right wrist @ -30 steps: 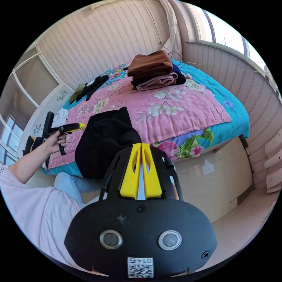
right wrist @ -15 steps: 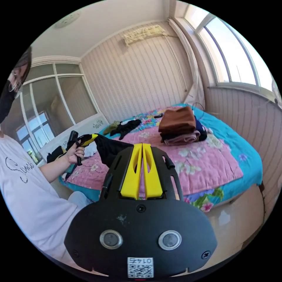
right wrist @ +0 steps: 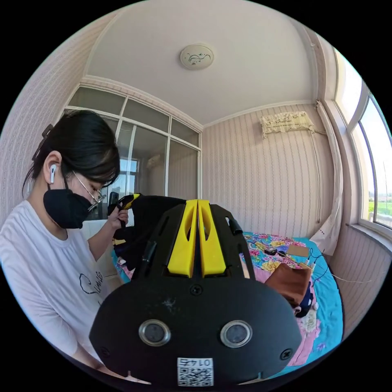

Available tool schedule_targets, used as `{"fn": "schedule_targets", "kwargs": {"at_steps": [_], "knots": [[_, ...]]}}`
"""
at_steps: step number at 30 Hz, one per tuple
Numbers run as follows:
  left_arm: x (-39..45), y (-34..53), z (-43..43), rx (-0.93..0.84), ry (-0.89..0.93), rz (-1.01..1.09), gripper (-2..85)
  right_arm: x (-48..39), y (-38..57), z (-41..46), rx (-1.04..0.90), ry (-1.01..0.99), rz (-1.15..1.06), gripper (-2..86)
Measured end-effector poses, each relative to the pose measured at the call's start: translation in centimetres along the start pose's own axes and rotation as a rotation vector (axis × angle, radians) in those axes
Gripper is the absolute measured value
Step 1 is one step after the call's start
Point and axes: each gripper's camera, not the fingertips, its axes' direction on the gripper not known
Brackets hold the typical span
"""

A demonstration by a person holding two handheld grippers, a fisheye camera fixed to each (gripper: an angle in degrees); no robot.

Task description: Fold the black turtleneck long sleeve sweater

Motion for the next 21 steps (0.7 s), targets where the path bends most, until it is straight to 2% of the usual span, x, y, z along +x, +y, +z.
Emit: {"fn": "schedule_targets", "kwargs": {"at_steps": [2,4,8,11,13,18,21], "knots": [[-0.2,-0.7,-1.5,0.024,-0.104,-0.005,-1.0,0.7,-1.5,1.4,0.049,0.065,0.000,-0.5],[-1.9,-0.7,-2.9,0.046,-0.198,-0.039,-1.0,2.8,-2.8,5.0,0.013,0.109,-0.004,-0.4],[-6.3,1.4,-2.3,-0.061,-0.331,-0.154,-1.0,7.0,-1.0,13.9,-0.120,-0.068,0.136,-0.2],[-8.0,4.5,-0.5,-0.232,-0.490,-0.182,-1.0,6.8,5.1,23.4,-0.338,-0.160,0.176,0.3],[-8.7,6.8,0.4,-0.352,-0.615,-0.168,-1.0,3.7,12.6,31.1,-0.532,-0.228,0.191,1.5],[-11.1,9.3,-2.3,-0.379,-0.747,-0.299,-1.0,-5.9,26.8,42.7,-0.927,-0.402,0.201,7.4],[-11.4,9.8,-4.5,-0.348,-0.789,-0.330,-1.0,-11.1,30.5,46.4,-1.063,-0.382,0.120,13.3]]}}
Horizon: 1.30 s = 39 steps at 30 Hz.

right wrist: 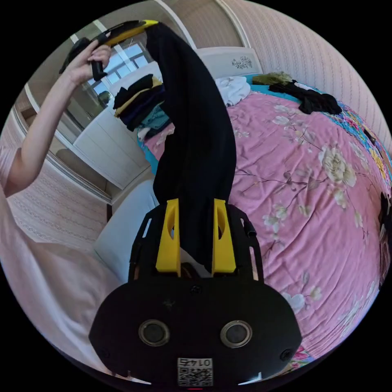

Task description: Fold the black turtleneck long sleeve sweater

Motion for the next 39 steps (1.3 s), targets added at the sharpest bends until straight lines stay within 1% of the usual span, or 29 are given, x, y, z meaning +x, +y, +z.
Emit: {"fn": "schedule_targets", "kwargs": {"at_steps": [3,5,6,7,9,11,15,17,19,20,22,23,25,26,29,32,34,35,36,37,38,39], "knots": [[-0.7,0.4,-1.3,0.028,-0.019,-0.010,-1.0,-1.2,-2.0,3.4,-0.033,0.041,0.004,14.8],[-0.9,0.5,-2.0,0.047,-0.022,-0.018,-1.0,-1.2,-3.2,5.4,-0.100,0.069,-0.002,12.4],[-1.0,0.6,-2.4,0.059,-0.014,-0.027,-1.0,-0.8,-3.9,6.2,-0.139,0.082,0.025,8.8],[-1.0,0.8,-2.9,0.070,-0.004,-0.031,-1.0,0.0,-4.4,6.5,-0.166,0.074,0.060,4.0],[-0.8,1.1,-3.8,0.087,0.003,-0.021,-1.0,1.3,-5.0,5.8,-0.182,0.018,0.108,2.4],[-0.4,1.4,-4.9,0.108,0.009,0.001,-1.0,2.3,-5.2,3.7,-0.146,-0.057,0.133,1.6],[0.6,2.4,-8.6,0.169,0.063,0.061,-1.0,4.0,-3.0,-5.1,0.014,-0.100,0.143,0.8],[1.3,2.7,-10.6,0.215,0.108,0.100,-1.0,4.5,-1.4,-9.7,0.109,-0.161,0.156,0.6],[2.8,2.7,-13.2,0.285,0.158,0.176,-1.0,3.7,0.6,-16.3,0.242,-0.202,0.059,0.5],[3.3,2.7,-13.9,0.303,0.169,0.195,-1.0,3.2,0.9,-17.9,0.270,-0.190,0.017,0.5],[5.0,2.2,-15.9,0.361,0.198,0.261,-1.0,1.0,1.8,-24.1,0.383,-0.146,-0.133,0.4],[5.5,2.0,-16.3,0.371,0.202,0.275,-1.0,0.5,1.8,-25.5,0.407,-0.126,-0.160,0.4],[6.6,1.1,-16.8,0.391,0.192,0.316,-1.0,-1.6,1.6,-30.2,0.515,-0.028,-0.273,0.3],[6.7,0.8,-16.6,0.386,0.190,0.322,-1.0,-1.9,1.3,-31.1,0.534,-0.001,-0.294,0.3],[5.9,-1.0,-13.1,0.330,0.198,0.277,-1.0,-1.5,-1.9,-33.5,0.518,0.100,-0.316,0.3],[3.8,-3.1,-6.1,0.221,0.183,0.192,-0.9,2.4,-7.1,-32.1,0.400,0.157,-0.237,0.1],[2.1,-4.6,0.7,0.154,0.114,0.136,-0.7,6.5,-11.9,-28.7,0.260,0.209,-0.128,-0.1],[1.7,-4.8,2.5,0.135,0.085,0.125,-0.6,7.6,-13.1,-27.6,0.223,0.220,-0.097,-0.1],[0.6,-5.1,6.3,0.103,0.028,0.086,-0.3,9.8,-15.3,-25.1,0.149,0.254,-0.019,-0.2],[-0.8,-4.9,10.3,0.059,-0.011,0.025,0.1,11.9,-17.2,-22.4,0.097,0.274,0.053,-0.2],[-1.5,-4.7,12.2,0.028,-0.026,-0.008,0.9,12.9,-18.0,-21.0,0.074,0.288,0.093,-0.2],[-2.6,-3.8,15.6,-0.023,-0.076,-0.064,2.6,14.7,-19.4,-18.2,0.034,0.321,0.191,-0.2]]}}
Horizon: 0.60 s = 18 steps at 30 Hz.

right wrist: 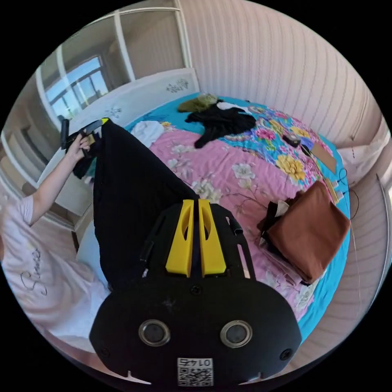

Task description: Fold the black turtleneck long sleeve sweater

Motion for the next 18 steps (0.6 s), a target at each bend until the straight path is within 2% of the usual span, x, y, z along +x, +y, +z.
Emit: {"fn": "schedule_targets", "kwargs": {"at_steps": [2,4,8,10,15,18], "knots": [[-1.3,1.8,3.8,-0.082,-0.048,-0.079,4.7,0.0,-1.0,4.1,-0.059,0.104,0.099,-0.3],[-2.5,4.3,5.6,-0.107,-0.007,-0.195,6.2,-2.1,-1.1,7.3,-0.094,0.300,0.189,-0.4],[-1.6,7.7,3.7,0.011,0.036,-0.182,6.3,-9.7,0.2,9.6,-0.027,0.484,0.167,-0.7],[0.3,9.7,2.4,0.060,0.090,-0.180,6.4,-15.9,1.4,10.2,0.074,0.592,0.198,-0.9],[5.5,12.8,-0.9,0.183,0.214,-0.223,6.4,-27.2,3.0,11.1,0.156,0.714,0.248,-1.0],[9.4,13.9,-2.8,0.224,0.339,-0.150,6.2,-31.6,3.9,11.2,0.140,0.631,0.238,-1.0]]}}
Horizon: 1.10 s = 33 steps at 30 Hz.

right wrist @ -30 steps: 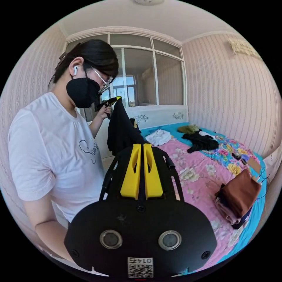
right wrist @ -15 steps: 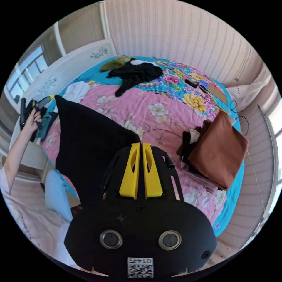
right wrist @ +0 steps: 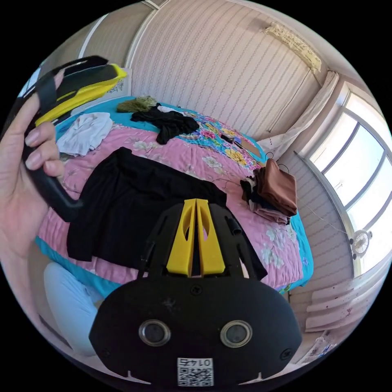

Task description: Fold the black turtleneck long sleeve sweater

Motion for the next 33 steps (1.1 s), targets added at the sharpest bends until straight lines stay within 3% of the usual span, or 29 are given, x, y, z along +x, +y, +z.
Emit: {"fn": "schedule_targets", "kwargs": {"at_steps": [3,11,15,20,22,33], "knots": [[3.0,1.0,-1.1,0.014,0.032,0.066,5.2,-1.5,0.9,-1.2,-0.068,-0.015,0.049,-1.0],[4.8,3.4,-2.3,0.010,0.112,0.104,3.8,-4.4,2.5,-0.8,-0.153,0.313,0.124,-1.0],[5.6,5.4,-2.6,0.059,0.364,0.146,1.3,-4.5,3.2,-1.8,-0.002,0.128,0.150,-1.0],[6.2,6.8,-3.9,0.149,0.313,0.241,-0.7,-5.1,3.5,-1.2,0.013,0.059,0.138,-0.9],[5.9,7.5,-3.1,0.091,0.305,0.233,-0.5,-5.5,3.9,-0.2,-0.007,-0.048,0.120,-0.9],[2.5,10.7,0.7,-0.011,0.208,0.187,-0.1,-7.5,5.1,6.1,-0.099,-0.178,0.118,-0.8]]}}
